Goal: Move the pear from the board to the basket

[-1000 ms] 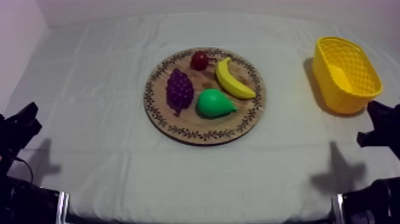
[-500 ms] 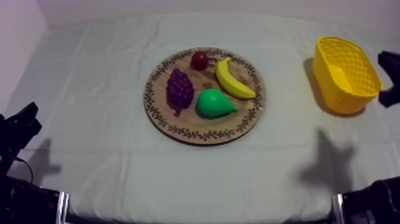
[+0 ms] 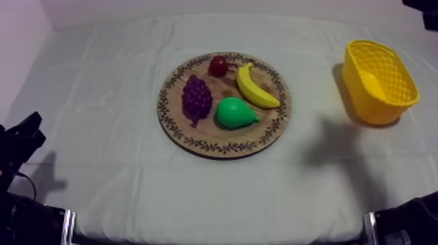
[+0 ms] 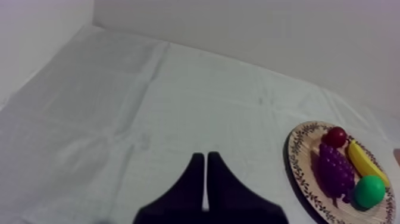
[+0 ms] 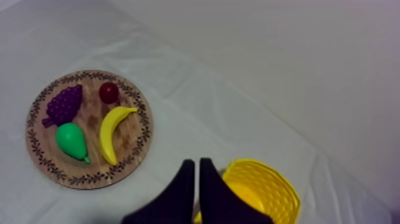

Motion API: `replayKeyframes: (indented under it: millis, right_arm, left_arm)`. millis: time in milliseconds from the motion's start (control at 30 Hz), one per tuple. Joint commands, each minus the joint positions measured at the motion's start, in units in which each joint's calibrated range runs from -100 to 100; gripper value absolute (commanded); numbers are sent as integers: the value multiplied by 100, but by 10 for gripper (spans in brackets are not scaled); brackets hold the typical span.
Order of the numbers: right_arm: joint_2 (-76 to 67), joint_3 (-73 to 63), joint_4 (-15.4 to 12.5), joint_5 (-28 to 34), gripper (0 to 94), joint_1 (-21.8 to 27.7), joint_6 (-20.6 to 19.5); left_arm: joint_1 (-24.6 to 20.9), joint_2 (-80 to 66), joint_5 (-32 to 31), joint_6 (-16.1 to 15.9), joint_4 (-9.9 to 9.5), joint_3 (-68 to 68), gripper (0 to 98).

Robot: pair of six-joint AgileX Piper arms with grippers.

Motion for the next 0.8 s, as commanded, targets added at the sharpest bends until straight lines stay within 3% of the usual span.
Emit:
replayKeyframes:
  millis: [0,267,600,767]
  right_arm:
    - [481,-579,53,197,6,-156,-19]
    - [1424,-911,254,465,6,-742,202]
    - [2778,-1662,324,1170,5,-1216,579]
    - [3105,-1604,322,1270,49,-1395,890]
  left_arm:
    - [-1,0,-1,1,1,5,1]
    - [-1,0,-1,1,1,5,1]
    - [-1,0,-1,1,1,5,1]
    - [-1,0,-1,1,1,5,1]
